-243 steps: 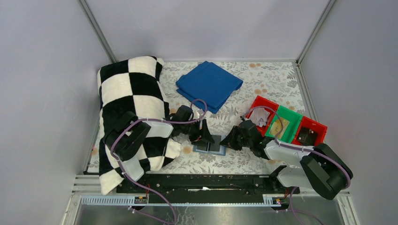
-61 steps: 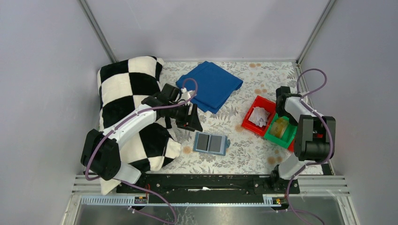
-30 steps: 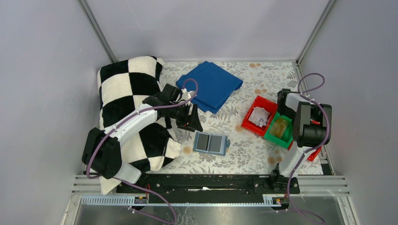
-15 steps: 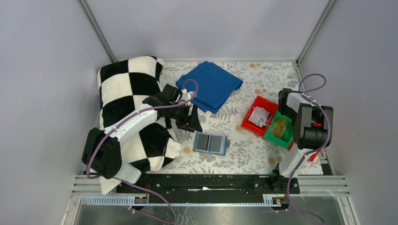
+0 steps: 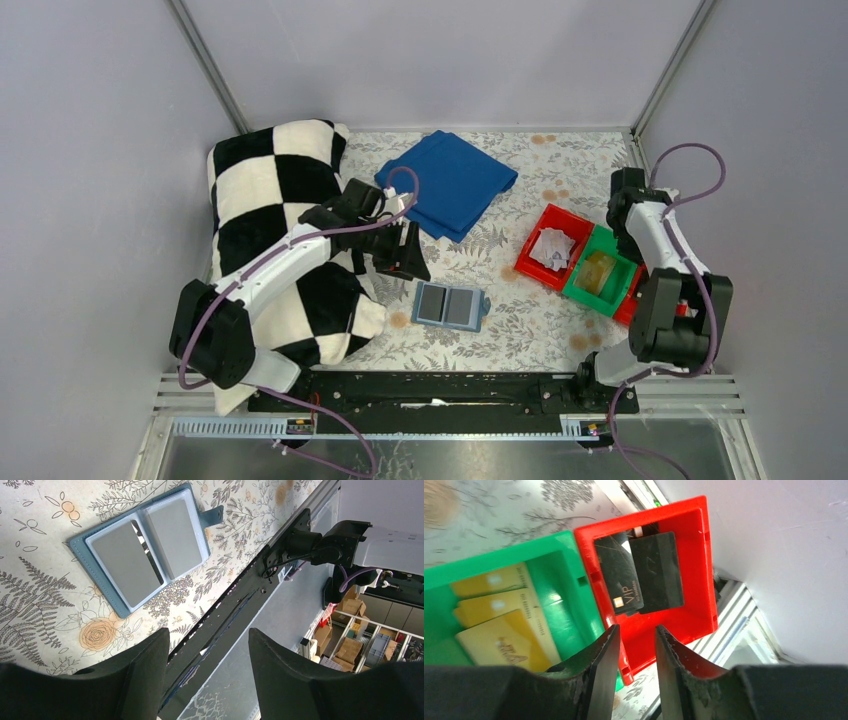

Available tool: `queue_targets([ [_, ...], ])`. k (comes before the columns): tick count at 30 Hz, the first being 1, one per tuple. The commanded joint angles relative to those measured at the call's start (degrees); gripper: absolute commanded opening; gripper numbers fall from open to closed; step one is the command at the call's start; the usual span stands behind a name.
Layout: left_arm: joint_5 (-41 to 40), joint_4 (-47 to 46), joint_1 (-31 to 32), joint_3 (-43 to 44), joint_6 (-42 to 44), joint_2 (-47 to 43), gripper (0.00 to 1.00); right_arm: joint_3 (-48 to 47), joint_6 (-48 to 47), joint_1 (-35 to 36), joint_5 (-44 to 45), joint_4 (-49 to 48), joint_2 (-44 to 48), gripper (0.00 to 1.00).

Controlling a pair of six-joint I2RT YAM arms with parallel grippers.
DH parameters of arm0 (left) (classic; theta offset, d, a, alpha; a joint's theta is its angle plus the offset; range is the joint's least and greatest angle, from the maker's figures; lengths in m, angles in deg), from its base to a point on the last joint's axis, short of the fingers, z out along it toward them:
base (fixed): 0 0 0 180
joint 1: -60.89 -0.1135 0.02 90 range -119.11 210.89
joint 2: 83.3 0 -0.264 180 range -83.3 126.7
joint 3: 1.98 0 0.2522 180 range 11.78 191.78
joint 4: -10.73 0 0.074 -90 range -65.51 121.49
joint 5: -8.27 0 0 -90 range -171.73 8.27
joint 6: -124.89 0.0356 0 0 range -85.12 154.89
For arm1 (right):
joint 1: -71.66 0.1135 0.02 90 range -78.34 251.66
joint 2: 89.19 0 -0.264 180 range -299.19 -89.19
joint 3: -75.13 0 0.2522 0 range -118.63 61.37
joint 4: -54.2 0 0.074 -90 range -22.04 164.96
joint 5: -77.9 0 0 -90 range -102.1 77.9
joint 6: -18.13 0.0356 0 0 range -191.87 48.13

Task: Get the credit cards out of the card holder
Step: Place the credit card in the storage box, then remove the credit card from the card holder.

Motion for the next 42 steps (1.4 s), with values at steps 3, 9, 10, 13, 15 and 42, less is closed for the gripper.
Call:
queue_targets([
  [3,-0.7,-2.4,-0.2,-0.9,-0.5,-2.8,0.64,-3.2,-1.9,0.4,-16.2,-2.8,8.2,0.40],
  [9,-1.3,-3.0,-0.2,-0.9,-1.1,-3.0,0.63,1.1,-0.6,3.0,-37.9,-8.8,17.4,0.45],
  [10,-1.5,-3.3,-0.2,-0.9,-1.3,-3.1,0.63,2.0,0.1,4.6,-40.3,-9.7,18.9,0.45],
  [13,-1.9,-4.7,-0.2,-1.6,-2.7,-3.3,0.63,5.7,2.8,14.1,-45.1,-12.3,23.0,0.46],
  [15,-1.8,-6.7,-0.2,-2.8,-3.9,-3.6,0.64,8.1,6.2,20.1,-46.5,-13.4,25.3,0.47],
  [42,-11.5,-26.1,3.7,-16.3,-17.0,8.9,0.62,35.3,35.9,52.2,-47.3,-49.8,17.6,0.53],
])
